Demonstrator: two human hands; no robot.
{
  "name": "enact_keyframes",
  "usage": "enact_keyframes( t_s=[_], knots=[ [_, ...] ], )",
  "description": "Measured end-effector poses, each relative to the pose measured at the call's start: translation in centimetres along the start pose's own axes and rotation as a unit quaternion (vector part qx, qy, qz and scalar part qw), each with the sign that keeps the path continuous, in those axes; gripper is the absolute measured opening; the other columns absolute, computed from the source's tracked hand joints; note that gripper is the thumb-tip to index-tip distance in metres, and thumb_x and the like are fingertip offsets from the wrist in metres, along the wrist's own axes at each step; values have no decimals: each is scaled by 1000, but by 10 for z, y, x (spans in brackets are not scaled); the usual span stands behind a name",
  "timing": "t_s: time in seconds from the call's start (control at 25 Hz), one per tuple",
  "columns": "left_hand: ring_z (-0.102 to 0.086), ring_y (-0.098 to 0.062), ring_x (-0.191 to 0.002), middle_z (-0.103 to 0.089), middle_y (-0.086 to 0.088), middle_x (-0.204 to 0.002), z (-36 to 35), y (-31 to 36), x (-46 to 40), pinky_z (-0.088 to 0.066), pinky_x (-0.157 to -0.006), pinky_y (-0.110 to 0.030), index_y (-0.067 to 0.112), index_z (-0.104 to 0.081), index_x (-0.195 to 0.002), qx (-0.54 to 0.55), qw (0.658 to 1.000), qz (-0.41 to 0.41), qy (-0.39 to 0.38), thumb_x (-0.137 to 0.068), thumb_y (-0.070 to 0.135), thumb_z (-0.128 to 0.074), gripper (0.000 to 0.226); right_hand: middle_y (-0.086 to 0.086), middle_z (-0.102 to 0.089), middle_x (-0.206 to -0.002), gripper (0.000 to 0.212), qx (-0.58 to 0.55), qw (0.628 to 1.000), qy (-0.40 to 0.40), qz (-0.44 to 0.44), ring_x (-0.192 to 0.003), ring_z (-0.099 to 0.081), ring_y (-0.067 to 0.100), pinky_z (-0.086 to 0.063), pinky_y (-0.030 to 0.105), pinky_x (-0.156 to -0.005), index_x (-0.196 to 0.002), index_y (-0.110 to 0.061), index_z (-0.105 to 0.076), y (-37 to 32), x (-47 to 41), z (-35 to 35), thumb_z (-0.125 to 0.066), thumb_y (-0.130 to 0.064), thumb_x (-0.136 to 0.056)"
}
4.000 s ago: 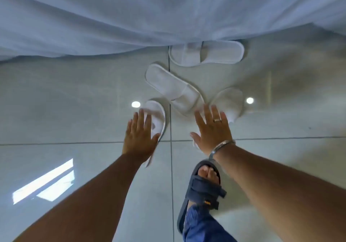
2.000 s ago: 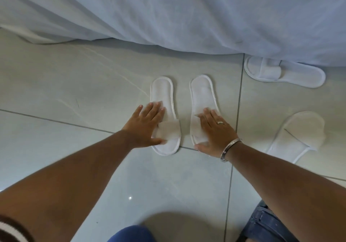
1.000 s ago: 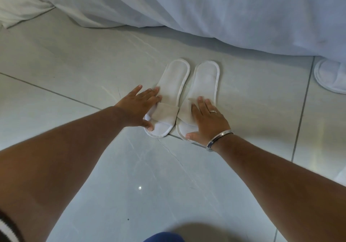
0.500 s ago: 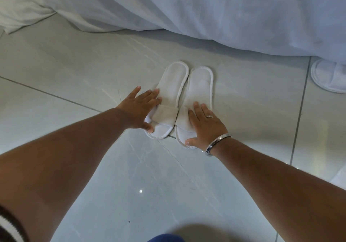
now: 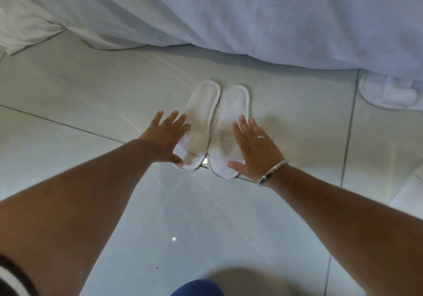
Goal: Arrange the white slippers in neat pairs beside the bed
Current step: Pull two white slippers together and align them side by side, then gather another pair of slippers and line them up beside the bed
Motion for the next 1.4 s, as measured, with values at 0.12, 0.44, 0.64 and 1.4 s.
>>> enact_keyframes(
  t_s=[0.12,0.44,0.64,1.4],
  knots=[
    [11,-27,-150,3,-7,-165,21,12,7,15,-117,-46,14,-2,-156,17,999,-12,33,-68,74,-66,124,22,-30,-153,97,47,998,28,20,-138,-31,42,-31,51,-110,-145,-5,-30,58,60,60,-75,-46,-69],
    [6,-26,-151,2,-8,-165,141,294,-101,6,-120,-45,14,-4,-156,151,972,-120,135,-82,73,-20,96,30,-46,-139,99,175,950,-130,-224,-122,-48,51,-44,60,-96,-136,-4,-42,344,303,104,-88,-37,-55],
    [15,-24,-150,12,-7,-165,156,488,-121,12,-120,-45,17,6,-155,127,960,-225,105,-97,55,-37,82,17,-13,-159,81,99,936,-54,-334,-145,-13,37,-15,44,-116,-149,-9,-18,446,288,117,-54,-46,-86],
    [-17,-34,-149,-10,-8,-165,138,483,-150,-19,-118,-60,23,-18,-156,55,976,-160,134,-94,54,-25,69,23,-58,-123,52,103,938,-41,-329,-103,-58,43,-49,49,-85,-128,-9,-50,506,349,68,-41,-26,-80]
  ],
)
Point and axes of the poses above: each hand's wrist, its own x-axis away from the middle knuckle, its own z-axis out of the back of the hand, y = z × x, the point moved 9 cm from there along -x, towards the middle knuckle
